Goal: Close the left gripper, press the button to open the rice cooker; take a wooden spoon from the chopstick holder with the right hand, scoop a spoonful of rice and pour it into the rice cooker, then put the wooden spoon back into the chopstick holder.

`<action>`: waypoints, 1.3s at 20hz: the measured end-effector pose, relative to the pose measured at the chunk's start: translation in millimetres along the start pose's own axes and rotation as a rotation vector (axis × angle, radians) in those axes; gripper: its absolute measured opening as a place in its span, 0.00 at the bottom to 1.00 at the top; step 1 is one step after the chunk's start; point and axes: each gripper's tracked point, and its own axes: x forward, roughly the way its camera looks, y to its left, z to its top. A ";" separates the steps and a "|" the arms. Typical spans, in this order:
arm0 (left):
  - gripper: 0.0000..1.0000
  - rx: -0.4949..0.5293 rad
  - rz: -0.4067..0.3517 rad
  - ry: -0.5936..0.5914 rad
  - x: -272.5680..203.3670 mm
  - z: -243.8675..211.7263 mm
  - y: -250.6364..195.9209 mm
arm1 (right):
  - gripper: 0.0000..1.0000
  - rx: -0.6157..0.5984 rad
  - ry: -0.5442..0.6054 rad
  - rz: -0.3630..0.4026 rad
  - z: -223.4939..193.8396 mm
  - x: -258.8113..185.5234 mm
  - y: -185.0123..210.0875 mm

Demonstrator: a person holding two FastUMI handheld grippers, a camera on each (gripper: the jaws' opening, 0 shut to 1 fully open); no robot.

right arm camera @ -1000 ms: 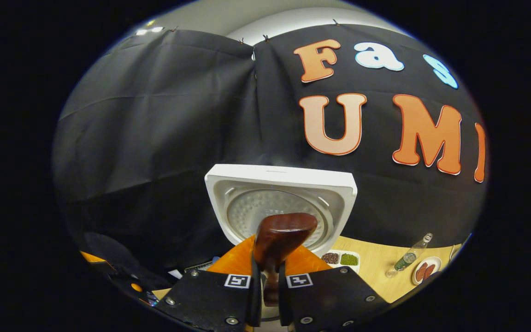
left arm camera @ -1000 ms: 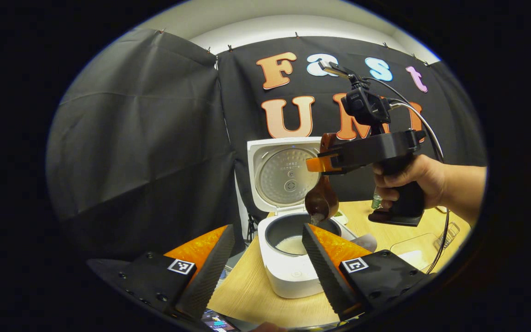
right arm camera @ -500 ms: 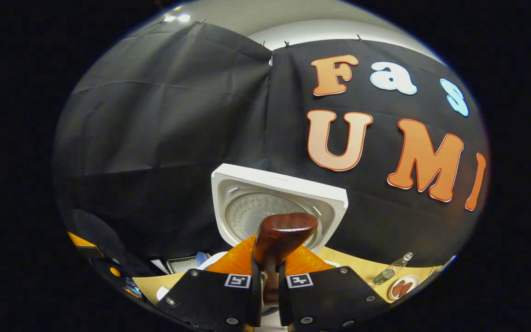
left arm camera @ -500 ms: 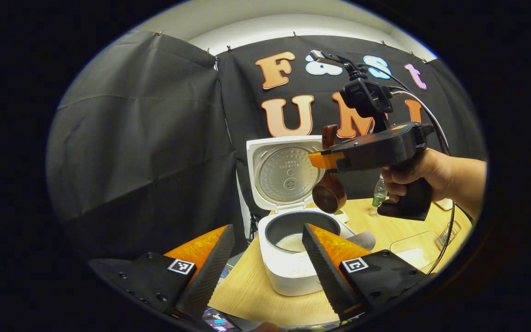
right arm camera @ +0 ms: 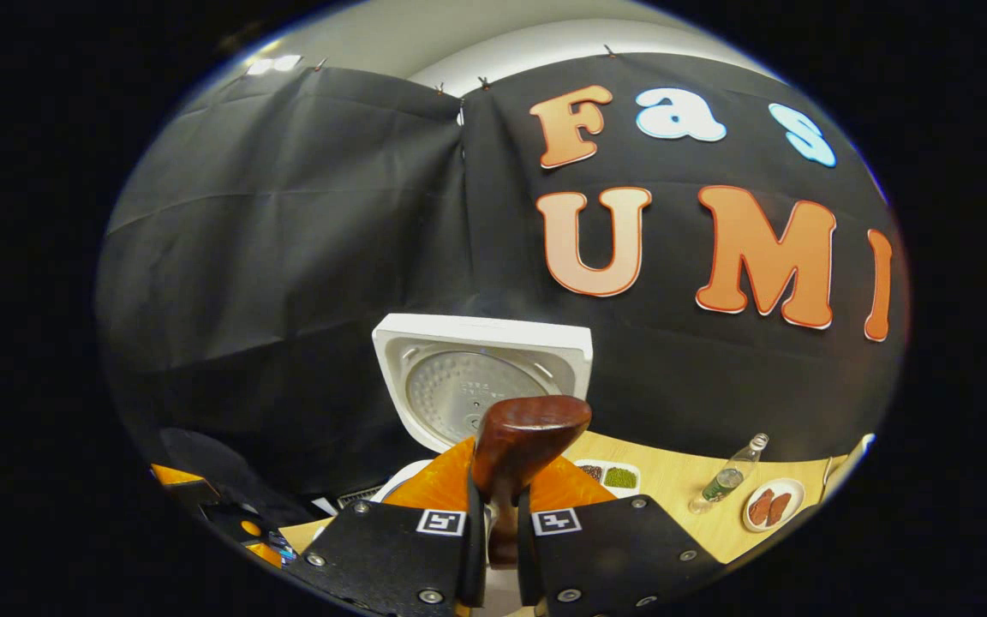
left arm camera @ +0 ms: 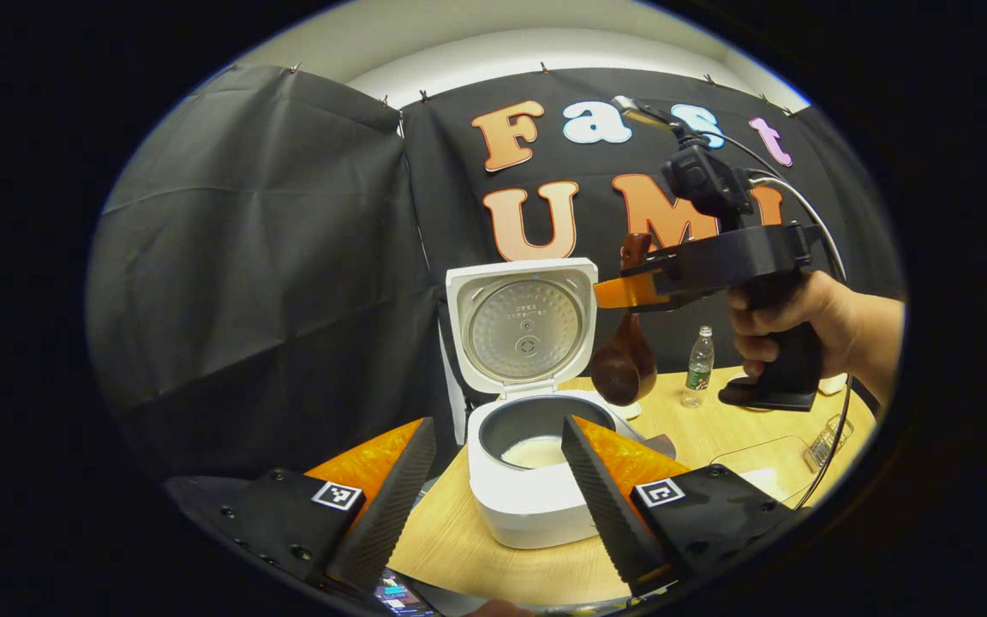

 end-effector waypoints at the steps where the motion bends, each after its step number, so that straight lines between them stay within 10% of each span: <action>1: 0.96 -0.002 0.001 0.002 -2.0 -0.2 -3.9 | 0.14 0.023 0.003 -0.006 0.0 -6.3 -7.5; 26: 0.96 -0.024 -0.151 0.065 -18.2 14.0 -152.2 | 0.14 0.471 0.080 -0.512 -140.0 -256.9 -298.5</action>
